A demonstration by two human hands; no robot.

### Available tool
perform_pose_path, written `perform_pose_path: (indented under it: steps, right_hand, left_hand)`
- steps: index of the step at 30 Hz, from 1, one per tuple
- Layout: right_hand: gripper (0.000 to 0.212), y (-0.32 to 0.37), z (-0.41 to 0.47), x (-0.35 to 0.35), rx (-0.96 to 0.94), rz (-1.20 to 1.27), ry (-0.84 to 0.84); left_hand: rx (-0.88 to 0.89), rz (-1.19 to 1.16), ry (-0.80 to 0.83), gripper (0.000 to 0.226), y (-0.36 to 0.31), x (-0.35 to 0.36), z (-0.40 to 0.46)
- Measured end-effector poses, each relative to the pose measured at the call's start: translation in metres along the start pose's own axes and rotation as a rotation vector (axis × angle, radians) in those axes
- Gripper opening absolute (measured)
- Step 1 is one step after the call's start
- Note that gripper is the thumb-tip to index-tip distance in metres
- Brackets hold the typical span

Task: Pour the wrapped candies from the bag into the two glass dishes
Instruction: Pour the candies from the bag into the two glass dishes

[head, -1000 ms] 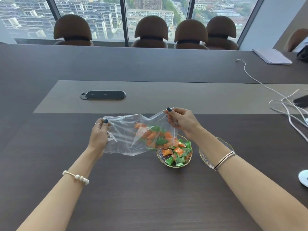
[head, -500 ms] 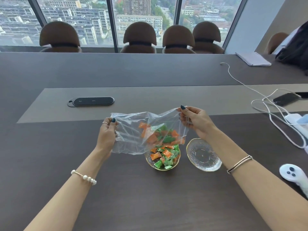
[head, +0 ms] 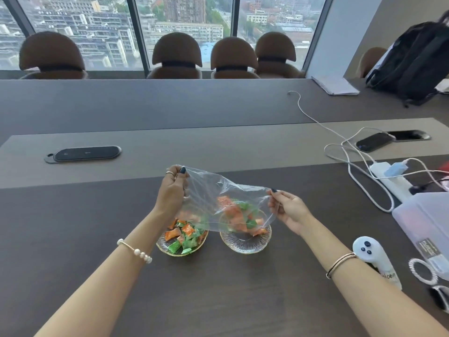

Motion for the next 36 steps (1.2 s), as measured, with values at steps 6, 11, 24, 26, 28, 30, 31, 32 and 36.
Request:
perform_pose_path:
  steps: [6, 11, 24, 26, 28, 30, 31, 32, 36]
  right_hand:
    - [0.015, -0.02, 0.018, -0.011, 0.091, -0.011, 0.048]
    - [0.016, -0.025, 0.021, -0.003, 0.143, -0.103, 0.082]
    - [0.008, -0.008, 0.014, -0.005, 0.165, -0.181, 0.101]
    - [0.007, -0.006, 0.012, -0.008, 0.158, -0.162, 0.109]
    - [0.007, -0.006, 0.01, -0.011, 0.152, -0.165, 0.102]
    - [0.007, -0.004, 0.009, -0.012, 0.118, -0.137, 0.095]
    - [0.008, -0.002, 0.008, -0.012, 0.096, -0.126, 0.097]
    - [0.008, 0.0, 0.006, -0.012, 0.073, -0.119, 0.102]
    - [0.007, 0.011, 0.001, -0.006, -0.03, -0.096, 0.096]
  left_hand:
    - [-0.01, -0.024, -0.062, 0.022, -0.001, 0.008, -0.012]
    - [0.047, -0.023, -0.116, 0.025, -0.028, 0.007, -0.017]
    - [0.08, -0.098, -0.087, 0.025, -0.073, 0.019, -0.021]
    - [0.086, -0.081, -0.081, 0.025, -0.075, 0.02, -0.021]
    - [0.096, -0.062, -0.073, 0.025, -0.075, 0.021, -0.022]
    - [0.104, -0.065, -0.073, 0.025, -0.075, 0.022, -0.023]
    - [0.107, -0.067, -0.074, 0.025, -0.075, 0.021, -0.024]
    - [0.109, -0.067, -0.072, 0.025, -0.075, 0.019, -0.025]
    - [0.107, -0.081, -0.044, 0.024, -0.075, 0.003, -0.026]
Point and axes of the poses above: each hand's wrist, its own z-axis towards the middle knuckle, its own x-axis out of the palm, y = z × x, the point moved 6 cm from there along z, towards the middle knuckle, and after that the axes turned 4 degrees about -y, right-handed, at the moved point
